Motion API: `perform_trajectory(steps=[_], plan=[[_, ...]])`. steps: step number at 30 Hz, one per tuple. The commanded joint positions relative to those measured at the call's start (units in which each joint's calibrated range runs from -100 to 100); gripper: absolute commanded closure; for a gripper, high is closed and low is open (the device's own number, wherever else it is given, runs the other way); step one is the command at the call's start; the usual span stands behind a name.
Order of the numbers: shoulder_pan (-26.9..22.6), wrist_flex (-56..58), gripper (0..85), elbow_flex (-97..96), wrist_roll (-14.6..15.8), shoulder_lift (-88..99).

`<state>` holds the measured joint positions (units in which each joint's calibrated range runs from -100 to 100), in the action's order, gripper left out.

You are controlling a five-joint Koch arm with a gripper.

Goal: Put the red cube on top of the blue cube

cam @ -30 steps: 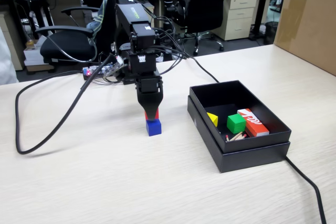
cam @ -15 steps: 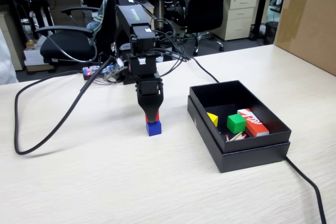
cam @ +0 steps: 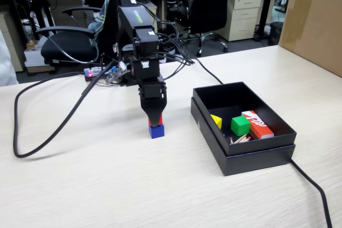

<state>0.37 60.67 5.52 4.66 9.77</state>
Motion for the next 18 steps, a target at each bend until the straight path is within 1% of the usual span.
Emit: perform_trajectory(steps=[1,3,4,5,6,10,11,12,13,15,18], plan=[[-0.20,-1.53,84.6,4.54,0.29,1.30],[-0.15,-1.62,84.6,4.54,0.29,1.30],[-0.10,-1.62,83.0,4.54,0.29,1.18],[-0.15,-1.62,74.1,4.27,0.24,1.30],[-0.29,-1.62,60.0,3.18,0.15,1.18],[-0.20,-1.62,60.0,2.55,0.15,1.18],[-0.20,-1.62,55.3,2.55,0.05,1.18],[-0.20,-1.62,47.1,2.09,0.00,1.18],[-0.20,-1.62,44.4,2.00,0.00,1.30],[-0.15,-1.62,40.2,1.82,-0.15,3.36],[-0.29,-1.62,39.8,1.19,-0.24,7.15]])
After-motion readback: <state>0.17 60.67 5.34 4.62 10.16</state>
